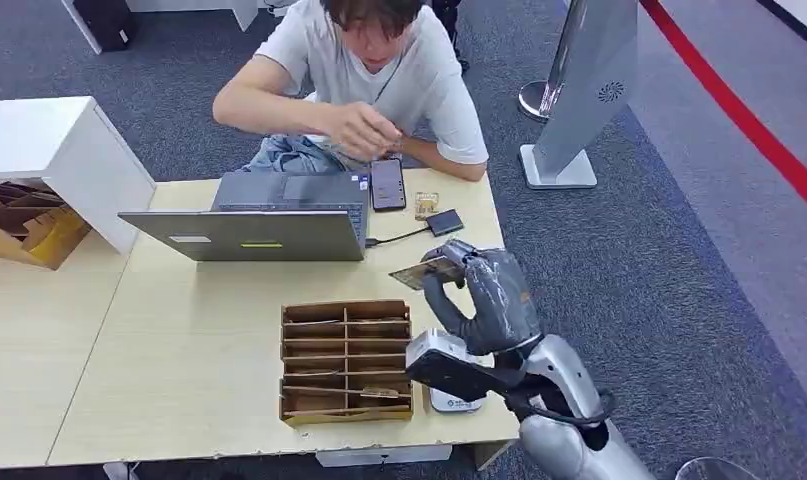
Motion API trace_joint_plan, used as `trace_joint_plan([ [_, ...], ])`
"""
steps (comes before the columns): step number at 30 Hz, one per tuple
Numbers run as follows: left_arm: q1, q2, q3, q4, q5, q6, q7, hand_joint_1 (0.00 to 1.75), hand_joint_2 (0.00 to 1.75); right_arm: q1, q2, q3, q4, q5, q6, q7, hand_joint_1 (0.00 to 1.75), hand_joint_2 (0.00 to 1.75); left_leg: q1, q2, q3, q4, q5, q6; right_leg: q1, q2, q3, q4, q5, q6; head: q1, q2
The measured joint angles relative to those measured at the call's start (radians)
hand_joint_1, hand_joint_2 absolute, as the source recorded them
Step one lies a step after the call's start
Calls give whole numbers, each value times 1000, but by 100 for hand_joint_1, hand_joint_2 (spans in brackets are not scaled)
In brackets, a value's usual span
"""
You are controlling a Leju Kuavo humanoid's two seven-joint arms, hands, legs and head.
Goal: Pass the card to the sensor for recognition and then transmit it.
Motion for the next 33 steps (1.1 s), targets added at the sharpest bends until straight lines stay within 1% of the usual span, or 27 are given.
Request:
trace_joint_plan([
  [6,0,0,0,0,6,-5,0,0,0,63,0,-32,-2,-225,129,-17,175,175,0,0,0,0,0,0,0,0,0,0,0,0,0,0],
  [10,0,2,0,0,6,-5,0,0,0,93,0,-52,9,-307,186,-15,175,175,0,0,0,0,0,0,0,0,0,0,0,0,0,0],
  [13,0,3,0,0,6,-3,3,0,0,107,-2,-60,30,-348,225,3,175,175,0,0,0,0,0,0,0,0,0,0,0,0,0,0],
  [21,-1,8,0,0,1,5,13,0,0,115,-15,-60,103,-395,278,42,175,175,0,0,0,0,0,0,0,0,0,0,0,0,0,0],
  [27,-5,12,0,-1,-5,9,17,0,0,114,-16,-50,168,-411,282,64,175,175,0,0,0,0,0,0,0,0,0,0,0,0,0,0],
  [33,-6,15,0,-3,-7,12,18,0,0,113,-16,-40,229,-428,278,74,175,175,0,0,0,0,0,0,0,0,0,0,0,0,0,0],
])
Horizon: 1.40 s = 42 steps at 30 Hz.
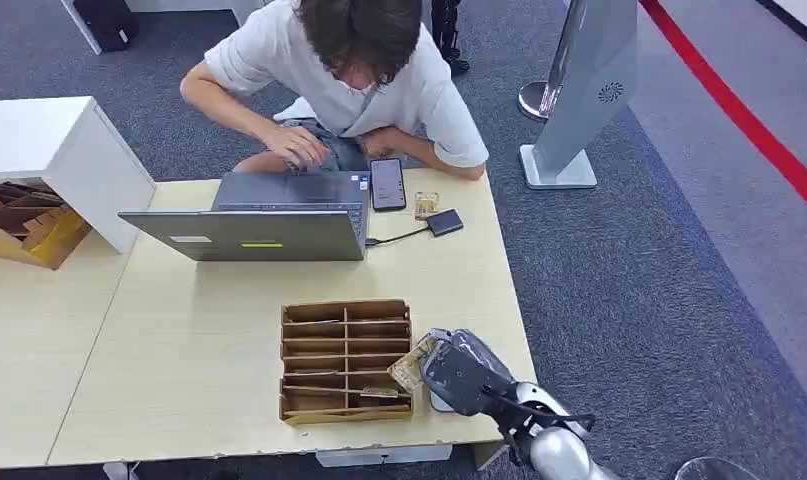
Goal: Pass the card to the sensor for recognition and then transmit it.
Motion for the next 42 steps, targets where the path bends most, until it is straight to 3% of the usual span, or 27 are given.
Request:
trace_joint_plan([
  [29,0,6,0,-8,-5,6,0,0,0,4,0,1,93,-40,-10,2,175,175,0,0,0,0,0,0,0,0,0,0,0,0,0,0],
  [42,0,11,0,-15,-5,10,-3,0,0,14,0,-36,103,-58,-27,-3,175,175,0,0,0,0,0,0,0,0,0,0,0,0,0,0],
])
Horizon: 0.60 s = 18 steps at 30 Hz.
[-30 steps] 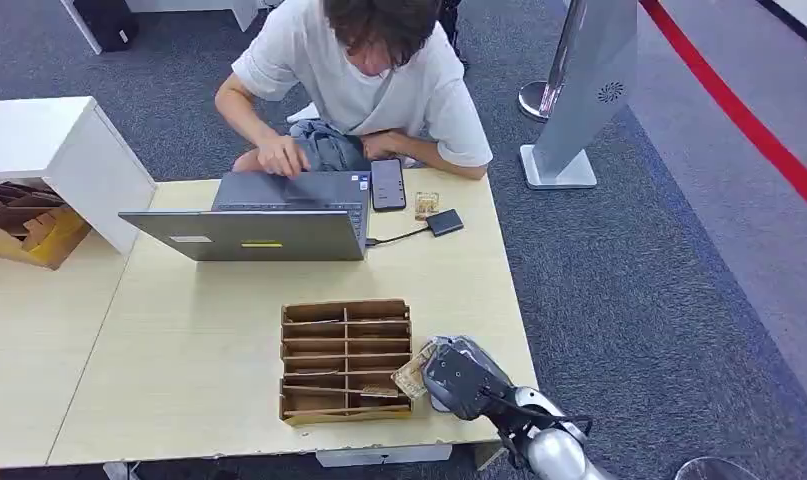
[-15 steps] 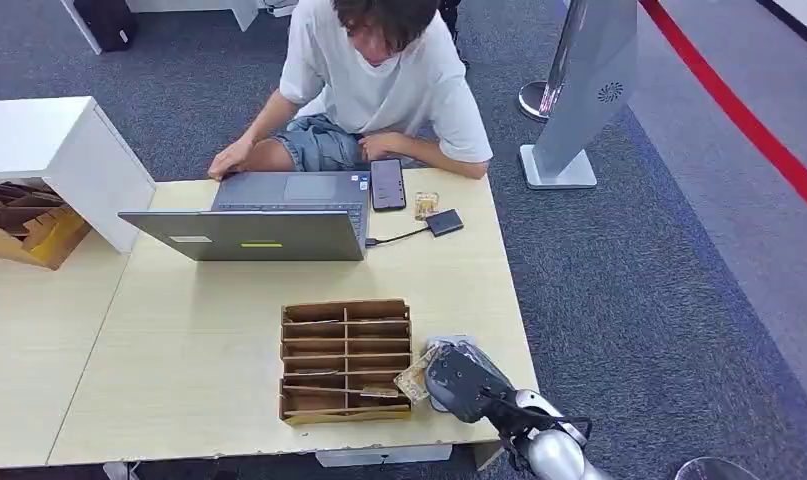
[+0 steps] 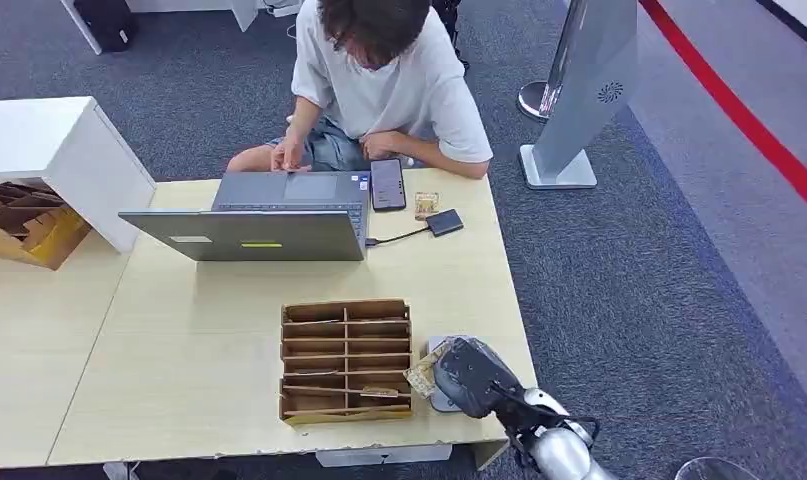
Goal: Pass the card to the sensor for recognition and then transmit it.
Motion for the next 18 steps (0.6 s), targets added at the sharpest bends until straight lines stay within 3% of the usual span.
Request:
trace_joint_plan([
  [18,0,3,0,-6,-4,2,0,0,0,8,0,-36,14,-4,-8,1,175,175,0,0,0,0,0,0,0,0,0,0,0,0,0,0],
])
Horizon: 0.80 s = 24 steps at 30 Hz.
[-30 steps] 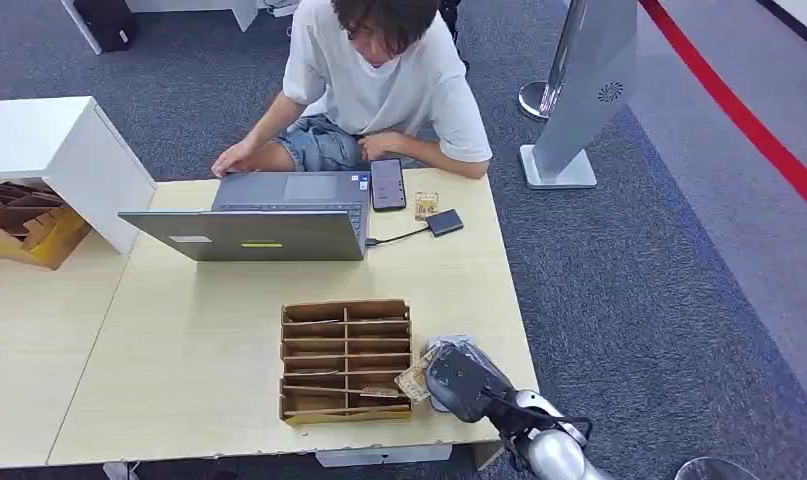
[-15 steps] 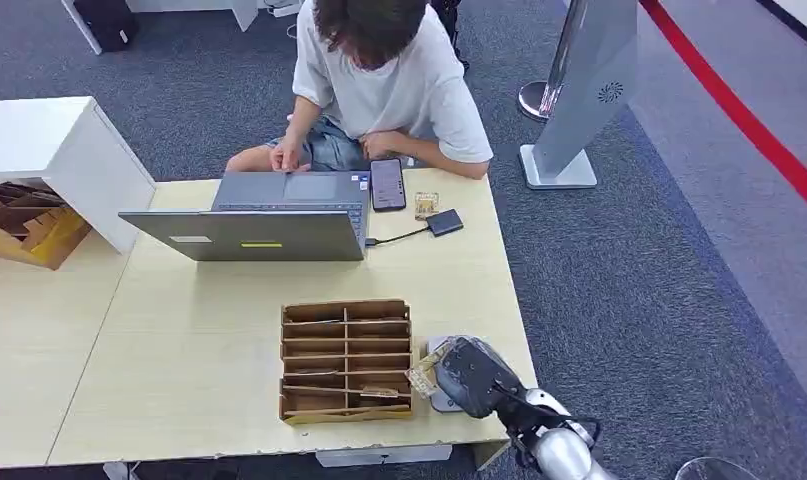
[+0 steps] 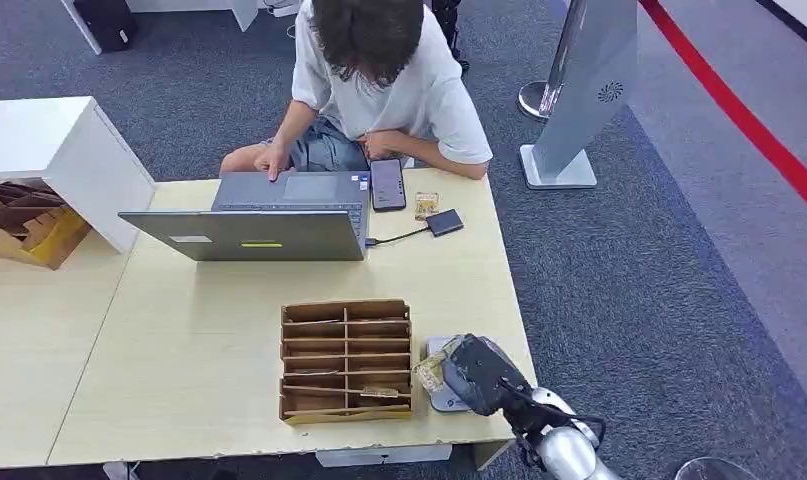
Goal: Pass the card to the sensor for recognition and then transmit it.
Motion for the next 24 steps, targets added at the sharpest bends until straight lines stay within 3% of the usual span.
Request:
trace_joint_plan([
  [24,0,0,0,-2,-8,4,3,0,0,3,1,-12,51,45,-24,35,175,175,0,0,0,0,0,0,0,0,0,0,0,0,0,0],
])
